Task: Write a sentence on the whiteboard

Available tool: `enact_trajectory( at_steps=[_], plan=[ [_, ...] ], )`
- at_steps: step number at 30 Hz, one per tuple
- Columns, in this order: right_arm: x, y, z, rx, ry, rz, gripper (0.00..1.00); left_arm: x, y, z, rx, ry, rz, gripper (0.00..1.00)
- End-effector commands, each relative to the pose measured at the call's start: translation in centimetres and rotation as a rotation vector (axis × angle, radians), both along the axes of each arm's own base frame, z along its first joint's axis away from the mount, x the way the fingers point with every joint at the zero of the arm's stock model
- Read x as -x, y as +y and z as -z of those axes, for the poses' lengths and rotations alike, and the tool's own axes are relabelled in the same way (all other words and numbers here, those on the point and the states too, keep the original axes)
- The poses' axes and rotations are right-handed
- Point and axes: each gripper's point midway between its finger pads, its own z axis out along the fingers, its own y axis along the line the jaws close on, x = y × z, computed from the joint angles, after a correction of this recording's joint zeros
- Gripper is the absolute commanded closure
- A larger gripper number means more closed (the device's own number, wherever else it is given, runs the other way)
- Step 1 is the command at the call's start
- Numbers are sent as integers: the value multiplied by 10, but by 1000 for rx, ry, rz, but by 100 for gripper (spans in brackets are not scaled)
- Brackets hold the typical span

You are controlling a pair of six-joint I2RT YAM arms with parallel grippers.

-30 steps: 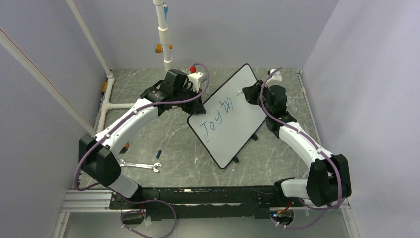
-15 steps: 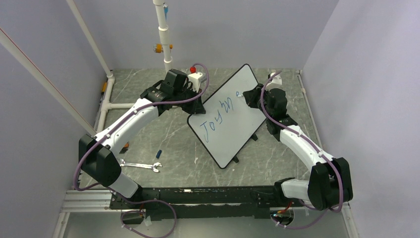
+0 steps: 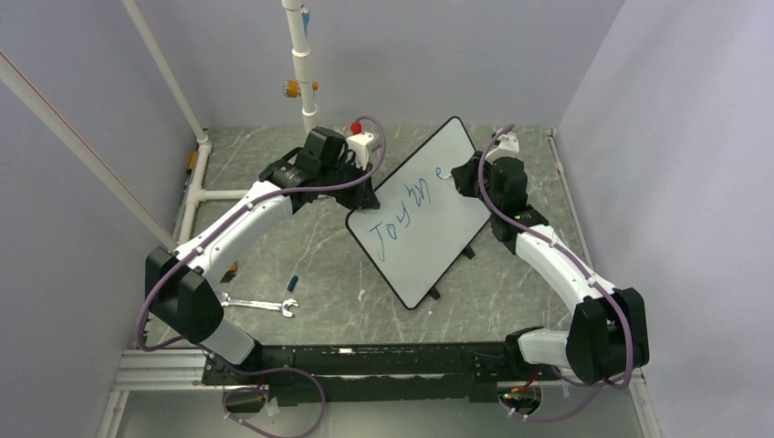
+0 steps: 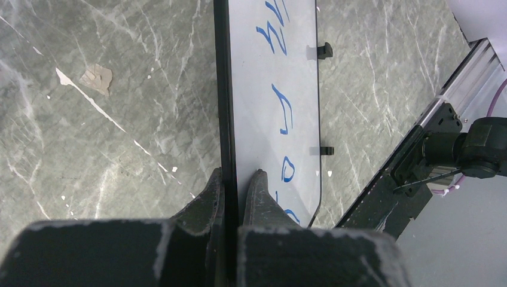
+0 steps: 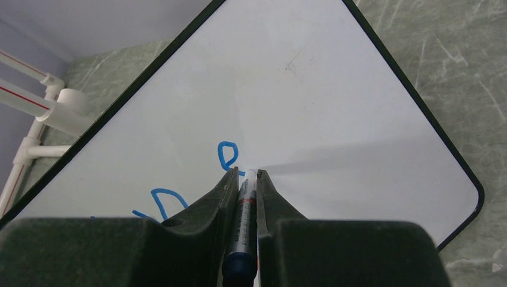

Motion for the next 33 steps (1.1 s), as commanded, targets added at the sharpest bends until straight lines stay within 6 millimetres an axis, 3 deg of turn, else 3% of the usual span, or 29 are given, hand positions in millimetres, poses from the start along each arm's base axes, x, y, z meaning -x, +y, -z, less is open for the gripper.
enact_trajectory(
  at_steps=[1, 15, 33],
  plan=[
    [-5, -1, -17, 34, -27, 11, 100, -31, 45, 38, -336, -183, -11, 100],
    [-13, -19, -42, -57, -103, 74, 100, -31, 45, 38, -340, -183, -8, 100],
    [-16, -18, -64, -145, -146, 9, 100, -25, 44, 28, -325, -184, 14, 100]
  ],
)
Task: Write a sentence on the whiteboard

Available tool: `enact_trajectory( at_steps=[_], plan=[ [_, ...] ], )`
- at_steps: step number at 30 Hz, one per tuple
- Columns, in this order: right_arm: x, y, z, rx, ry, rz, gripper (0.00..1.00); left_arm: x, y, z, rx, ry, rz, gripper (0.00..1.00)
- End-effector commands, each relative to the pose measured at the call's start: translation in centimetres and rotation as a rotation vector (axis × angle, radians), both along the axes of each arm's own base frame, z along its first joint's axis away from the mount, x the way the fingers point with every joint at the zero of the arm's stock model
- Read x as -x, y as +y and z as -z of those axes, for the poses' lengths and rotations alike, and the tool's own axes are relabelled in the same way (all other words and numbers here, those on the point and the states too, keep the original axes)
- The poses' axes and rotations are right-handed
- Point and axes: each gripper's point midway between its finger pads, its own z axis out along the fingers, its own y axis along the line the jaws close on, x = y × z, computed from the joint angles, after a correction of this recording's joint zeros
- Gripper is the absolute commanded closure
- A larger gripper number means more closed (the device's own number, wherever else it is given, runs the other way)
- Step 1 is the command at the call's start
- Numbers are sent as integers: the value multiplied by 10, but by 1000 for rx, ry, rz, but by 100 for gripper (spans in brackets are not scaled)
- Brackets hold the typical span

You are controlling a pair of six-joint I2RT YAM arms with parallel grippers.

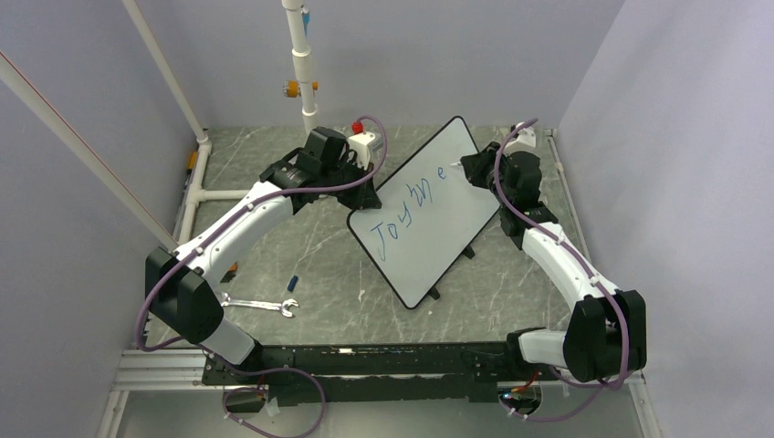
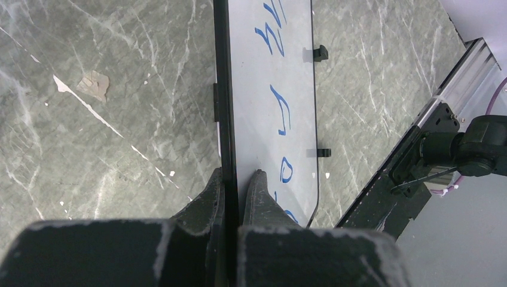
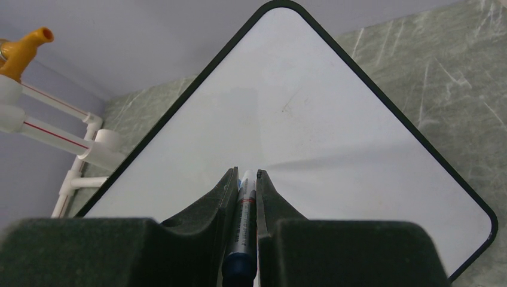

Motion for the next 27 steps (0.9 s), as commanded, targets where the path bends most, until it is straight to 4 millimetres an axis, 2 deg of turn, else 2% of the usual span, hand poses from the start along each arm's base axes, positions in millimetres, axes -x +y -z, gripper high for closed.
enact_trajectory(
  at_steps=[1, 9, 12, 22, 27],
  plan=[
    [1, 3, -38, -30, -92, -25, 100, -24, 47, 31, -336, -171, 6, 100],
    [12, 0, -49, -11, -112, -50, 100, -15, 45, 25, -346, -163, 33, 100],
    [13, 0, -47, -17, -114, -61, 100, -9, 43, 26, -332, -150, 40, 100],
    [14, 9, -47, -41, -140, -130, 100, -10, 43, 32, -319, -161, 31, 100],
    [8, 12, -37, -42, -131, -143, 100, -11, 42, 33, -327, -153, 34, 100]
  ],
)
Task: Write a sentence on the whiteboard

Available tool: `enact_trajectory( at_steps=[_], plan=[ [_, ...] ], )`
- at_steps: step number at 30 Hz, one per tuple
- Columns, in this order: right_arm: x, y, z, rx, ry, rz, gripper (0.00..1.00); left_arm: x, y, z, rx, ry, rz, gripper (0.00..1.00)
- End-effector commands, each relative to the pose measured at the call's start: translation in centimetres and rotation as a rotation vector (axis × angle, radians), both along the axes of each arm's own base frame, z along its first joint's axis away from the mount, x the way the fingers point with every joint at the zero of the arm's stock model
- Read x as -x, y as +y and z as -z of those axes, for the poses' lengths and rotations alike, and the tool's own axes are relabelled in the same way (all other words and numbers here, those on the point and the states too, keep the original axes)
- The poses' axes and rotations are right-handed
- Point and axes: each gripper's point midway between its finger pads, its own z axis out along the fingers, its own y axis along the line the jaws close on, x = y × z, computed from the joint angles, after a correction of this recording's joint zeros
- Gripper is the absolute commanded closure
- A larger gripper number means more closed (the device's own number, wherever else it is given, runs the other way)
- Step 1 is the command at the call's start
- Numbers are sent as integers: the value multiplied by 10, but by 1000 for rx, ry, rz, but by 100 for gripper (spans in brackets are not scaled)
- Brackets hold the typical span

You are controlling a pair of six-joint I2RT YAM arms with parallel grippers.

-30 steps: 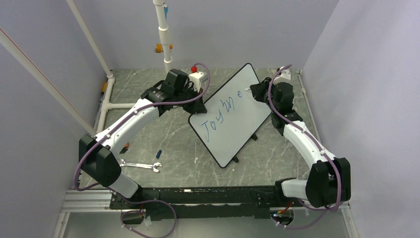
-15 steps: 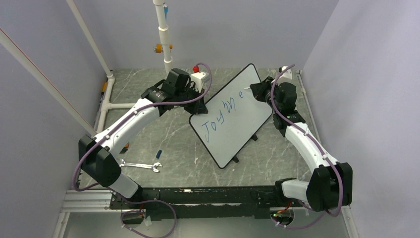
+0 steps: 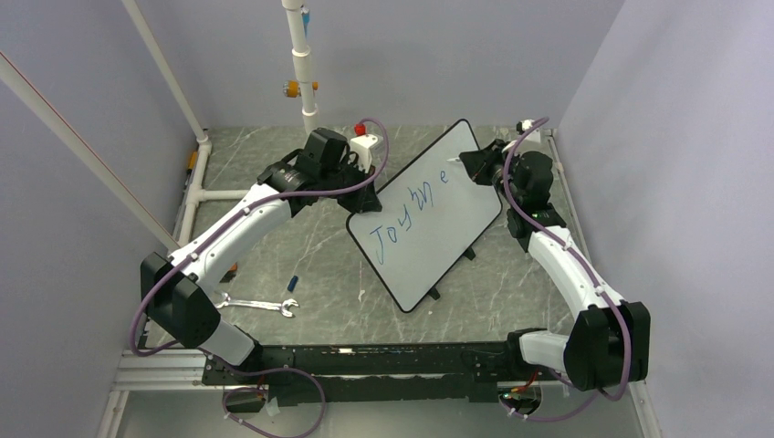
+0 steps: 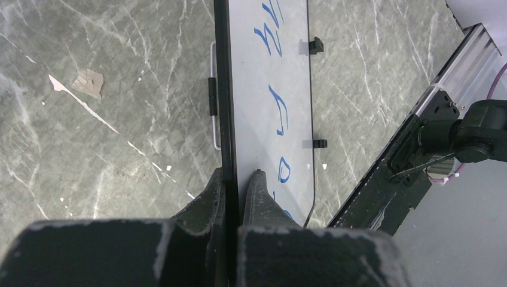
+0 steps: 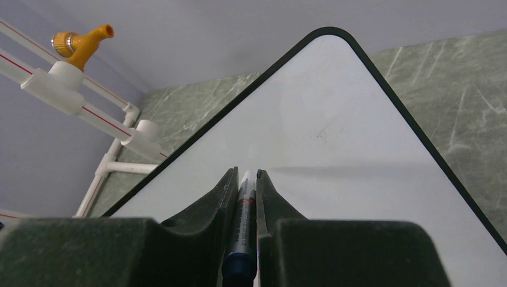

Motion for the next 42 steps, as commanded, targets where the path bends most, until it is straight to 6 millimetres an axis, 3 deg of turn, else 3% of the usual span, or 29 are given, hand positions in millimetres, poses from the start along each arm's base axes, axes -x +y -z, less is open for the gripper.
enact_trajectory(
  at_steps=[1, 20, 30, 42],
  plan=[
    [-6, 5, -9, -13, -57, -33, 100, -25, 43, 40, -309, -149, -2, 100],
    [-9, -19, 10, 5, -44, 108, 100, -27, 45, 45, -322, -143, -14, 100],
    [-15, -10, 2, -13, -56, 66, 100, -27, 44, 44, -319, -144, -9, 100],
    [-12, 6, 8, -28, -42, -28, 100, -27, 44, 44, -319, -144, -10, 100]
  ],
)
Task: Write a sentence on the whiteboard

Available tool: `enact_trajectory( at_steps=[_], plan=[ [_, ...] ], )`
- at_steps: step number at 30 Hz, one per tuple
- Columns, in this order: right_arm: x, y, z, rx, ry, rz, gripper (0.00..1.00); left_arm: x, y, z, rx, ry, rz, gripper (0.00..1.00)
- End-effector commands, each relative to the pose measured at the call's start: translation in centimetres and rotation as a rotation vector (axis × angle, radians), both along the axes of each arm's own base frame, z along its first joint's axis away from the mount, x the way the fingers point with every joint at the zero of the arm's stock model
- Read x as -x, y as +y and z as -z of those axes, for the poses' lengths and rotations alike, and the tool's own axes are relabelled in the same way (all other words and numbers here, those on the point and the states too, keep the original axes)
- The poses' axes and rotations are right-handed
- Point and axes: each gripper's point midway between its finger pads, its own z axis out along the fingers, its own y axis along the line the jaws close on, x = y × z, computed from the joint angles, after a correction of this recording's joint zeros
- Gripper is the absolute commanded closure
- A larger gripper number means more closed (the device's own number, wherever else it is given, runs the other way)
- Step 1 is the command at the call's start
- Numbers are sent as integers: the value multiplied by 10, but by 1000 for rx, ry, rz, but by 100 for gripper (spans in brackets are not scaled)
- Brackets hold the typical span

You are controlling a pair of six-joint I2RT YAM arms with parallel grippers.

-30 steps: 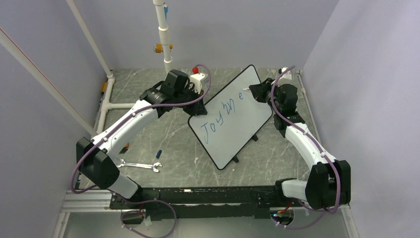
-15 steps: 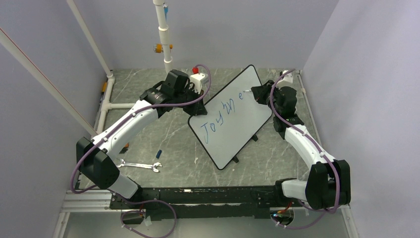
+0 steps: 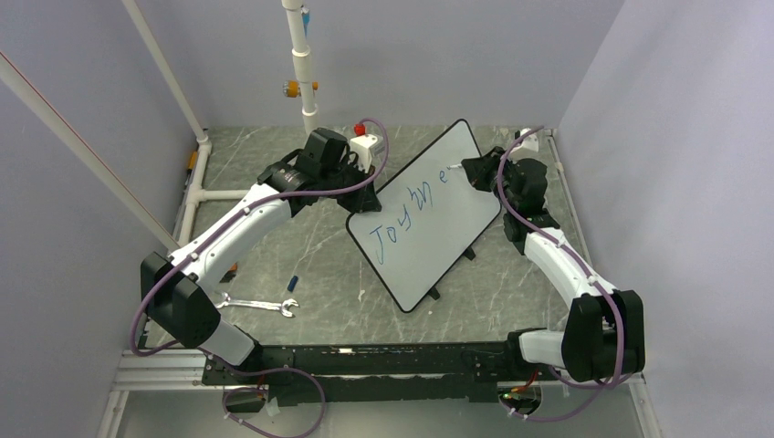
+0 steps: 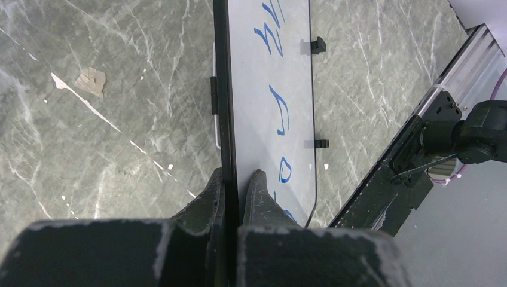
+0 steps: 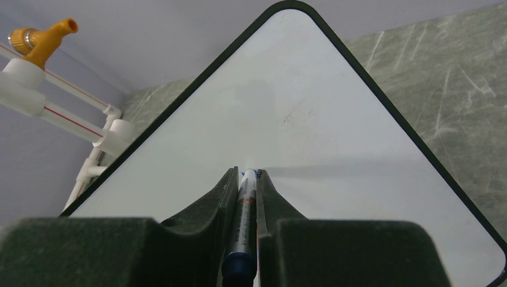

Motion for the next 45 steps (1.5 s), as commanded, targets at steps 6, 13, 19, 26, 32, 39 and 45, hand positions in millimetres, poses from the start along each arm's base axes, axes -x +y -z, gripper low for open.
enact_trajectory(
  at_steps=[6, 13, 19, 26, 32, 39, 45],
  plan=[
    [0, 16, -15, -15, -41, -95, 100, -26, 43, 44, -315, -143, -3, 100],
    [7, 17, 1, 2, -2, -112, 100, -27, 43, 44, -314, -142, -4, 100],
    [11, 14, 13, 22, 27, -101, 100, -26, 42, 43, -311, -142, -3, 100],
    [14, 12, 21, 42, 50, -100, 100, -26, 42, 43, -312, -144, -1, 100],
    [14, 7, 28, 62, 71, -72, 100, -26, 42, 43, -311, -145, -1, 100],
    [9, 0, 26, 72, 71, -31, 100, -26, 42, 42, -308, -145, 0, 100],
    [1, -1, 13, 71, 52, -16, 100, -26, 42, 42, -308, -145, 1, 100]
  ],
)
